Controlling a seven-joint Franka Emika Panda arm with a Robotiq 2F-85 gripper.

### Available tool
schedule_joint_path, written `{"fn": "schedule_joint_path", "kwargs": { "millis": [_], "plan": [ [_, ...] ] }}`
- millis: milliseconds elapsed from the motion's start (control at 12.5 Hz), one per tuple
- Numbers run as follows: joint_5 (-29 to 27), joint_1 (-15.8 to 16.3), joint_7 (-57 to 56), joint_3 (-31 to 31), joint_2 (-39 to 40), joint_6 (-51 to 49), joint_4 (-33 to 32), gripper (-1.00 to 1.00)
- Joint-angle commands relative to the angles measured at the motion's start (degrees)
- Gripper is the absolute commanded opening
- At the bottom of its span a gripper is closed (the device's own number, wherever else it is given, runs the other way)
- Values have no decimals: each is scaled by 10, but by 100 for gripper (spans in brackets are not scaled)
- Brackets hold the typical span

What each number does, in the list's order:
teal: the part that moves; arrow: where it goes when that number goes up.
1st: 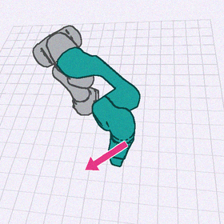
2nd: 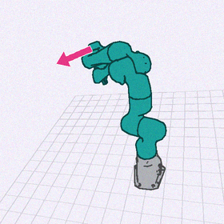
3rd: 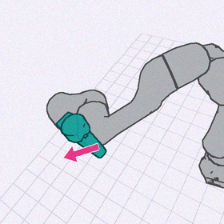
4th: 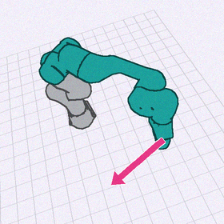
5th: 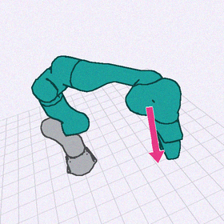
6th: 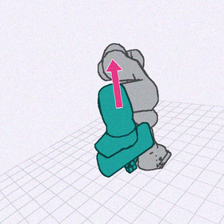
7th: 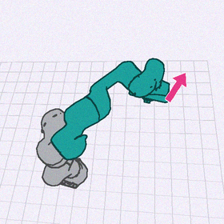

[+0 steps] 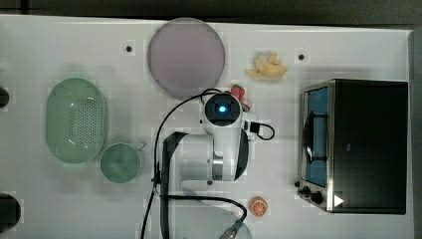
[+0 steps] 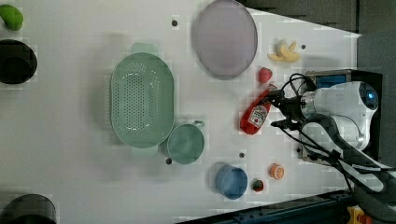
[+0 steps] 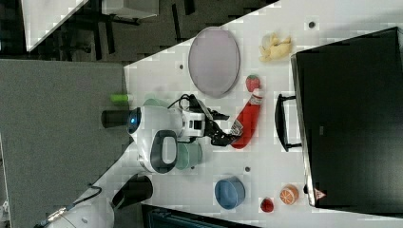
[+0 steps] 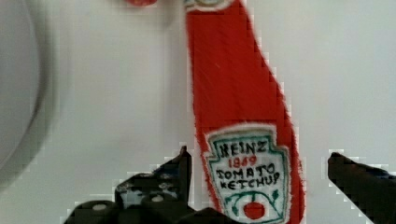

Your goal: Pick Ketchup from oven and place it on table.

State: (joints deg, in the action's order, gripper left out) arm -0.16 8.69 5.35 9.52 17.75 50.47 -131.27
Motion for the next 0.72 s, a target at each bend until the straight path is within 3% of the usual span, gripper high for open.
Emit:
{"fn": "schedule_joint_path", "kwargs": {
  "millis": [80,320,480,720],
  "plan": [
    [-8,7,17,8,-85,-59,44,100],
    [-7,7,17,9,-144,-214,126,100],
    [-6,6,17,9,-166,-325,240,100],
    [-5,6,17,9,-166,-399,309,100]
  ]
}}
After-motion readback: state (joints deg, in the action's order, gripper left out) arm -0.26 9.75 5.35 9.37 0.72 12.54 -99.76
